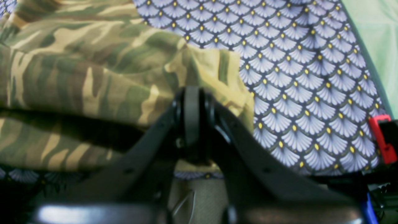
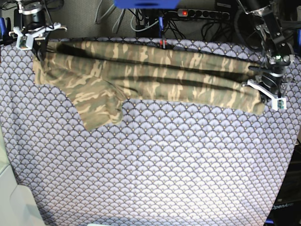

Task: Fold the T-shirt properly
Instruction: 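Drag the folded camouflage strip with both grippers toward the robot's base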

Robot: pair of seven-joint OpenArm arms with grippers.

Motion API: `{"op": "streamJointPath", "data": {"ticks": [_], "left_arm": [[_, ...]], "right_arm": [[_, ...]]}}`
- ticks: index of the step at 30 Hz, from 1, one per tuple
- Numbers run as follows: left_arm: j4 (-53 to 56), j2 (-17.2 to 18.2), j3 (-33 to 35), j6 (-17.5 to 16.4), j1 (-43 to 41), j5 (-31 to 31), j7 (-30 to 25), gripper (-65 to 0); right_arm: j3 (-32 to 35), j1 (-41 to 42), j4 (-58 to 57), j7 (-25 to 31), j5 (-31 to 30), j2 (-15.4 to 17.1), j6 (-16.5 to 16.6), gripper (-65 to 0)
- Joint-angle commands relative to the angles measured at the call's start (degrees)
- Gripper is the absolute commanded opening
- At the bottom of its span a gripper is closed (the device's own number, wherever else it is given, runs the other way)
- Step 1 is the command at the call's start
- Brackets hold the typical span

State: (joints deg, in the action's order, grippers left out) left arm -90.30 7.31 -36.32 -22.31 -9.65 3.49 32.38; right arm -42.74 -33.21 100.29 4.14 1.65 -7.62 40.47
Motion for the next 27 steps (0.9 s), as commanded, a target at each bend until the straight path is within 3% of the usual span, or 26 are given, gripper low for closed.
{"op": "streamJointPath", "data": {"ticks": [1,27], "left_arm": [[-0.8,0.6,-0.3,0.0,0.5,0.4,-1.4,-65.0],[-0.8,1.6,-0.3,-0.1,-3.8,0.4,-1.3,-65.0]], "right_arm": [[-0.5,-0.9,1.0,1.6,-0.9,0.4,-0.5,-65.0],[-1.1,-3.8,-0.1,1.7,-1.1,0.8,-0.5,-65.0]]}}
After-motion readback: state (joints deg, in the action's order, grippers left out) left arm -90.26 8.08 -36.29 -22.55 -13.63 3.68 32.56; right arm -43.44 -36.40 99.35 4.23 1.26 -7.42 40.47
